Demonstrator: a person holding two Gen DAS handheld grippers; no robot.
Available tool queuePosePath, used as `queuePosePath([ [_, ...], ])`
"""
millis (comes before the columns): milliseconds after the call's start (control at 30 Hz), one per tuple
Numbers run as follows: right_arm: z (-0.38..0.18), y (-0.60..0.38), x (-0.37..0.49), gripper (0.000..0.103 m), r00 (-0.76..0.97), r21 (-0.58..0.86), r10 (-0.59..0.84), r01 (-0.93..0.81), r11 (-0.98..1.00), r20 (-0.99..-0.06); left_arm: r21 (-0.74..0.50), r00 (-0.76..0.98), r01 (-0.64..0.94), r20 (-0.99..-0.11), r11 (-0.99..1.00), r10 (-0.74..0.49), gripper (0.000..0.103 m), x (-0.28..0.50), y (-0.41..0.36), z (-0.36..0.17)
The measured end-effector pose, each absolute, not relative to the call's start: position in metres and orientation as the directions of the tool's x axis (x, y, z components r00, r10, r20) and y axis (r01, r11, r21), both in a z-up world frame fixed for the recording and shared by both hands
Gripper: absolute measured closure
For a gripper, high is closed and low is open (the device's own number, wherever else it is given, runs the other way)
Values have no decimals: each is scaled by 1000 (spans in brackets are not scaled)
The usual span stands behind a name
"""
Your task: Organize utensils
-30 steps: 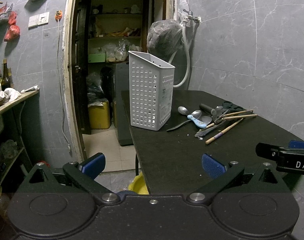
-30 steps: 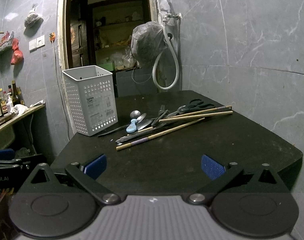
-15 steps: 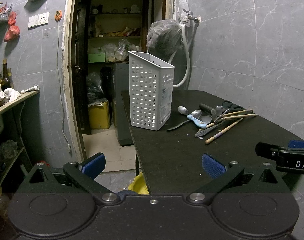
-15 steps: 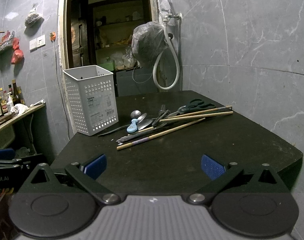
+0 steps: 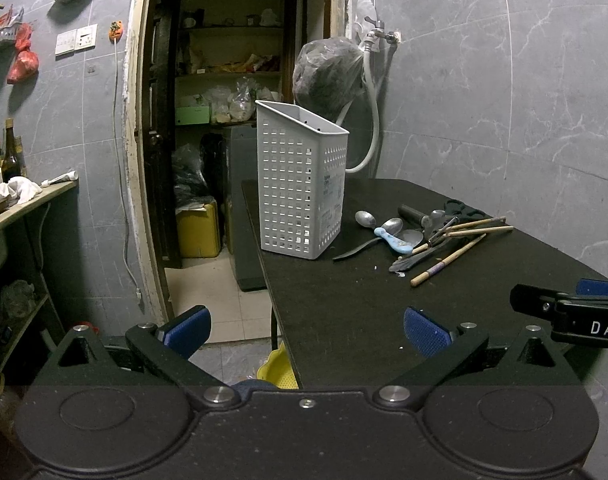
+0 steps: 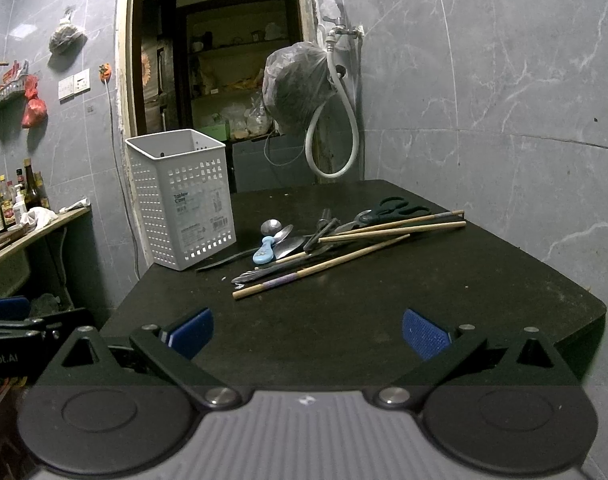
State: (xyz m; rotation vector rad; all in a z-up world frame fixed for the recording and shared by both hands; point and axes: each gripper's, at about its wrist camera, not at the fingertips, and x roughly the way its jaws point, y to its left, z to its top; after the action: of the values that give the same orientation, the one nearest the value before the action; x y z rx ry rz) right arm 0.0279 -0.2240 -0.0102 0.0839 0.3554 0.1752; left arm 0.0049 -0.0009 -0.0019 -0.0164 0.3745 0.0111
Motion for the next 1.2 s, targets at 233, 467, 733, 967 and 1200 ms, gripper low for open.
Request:
queuePosePath([
  [233, -10, -224, 28, 0, 922, 112, 185, -156, 981, -339, -14, 931, -12, -366, 1000, 7, 1, 5, -1, -2],
  [467, -11, -224, 28, 0, 922, 113, 185, -156, 981, -340, -18, 928, -11, -372, 1000, 4, 1, 6, -1, -4],
  [733, -15, -224, 30, 0, 919, 118, 187, -155, 981, -347, -26, 921, -11, -389, 1000, 0, 1, 13, 1, -9],
  [967, -18, -225, 40, 0, 918, 130, 198, -162, 978, -344, -60, 923, -2, -385, 998, -22, 1, 22, 10, -9],
  [1200, -18, -223, 52, 0, 933, 147, 205, -168, 975, -295, -87, 942, -20, -335, 996, -10, 1, 43, 26, -5],
])
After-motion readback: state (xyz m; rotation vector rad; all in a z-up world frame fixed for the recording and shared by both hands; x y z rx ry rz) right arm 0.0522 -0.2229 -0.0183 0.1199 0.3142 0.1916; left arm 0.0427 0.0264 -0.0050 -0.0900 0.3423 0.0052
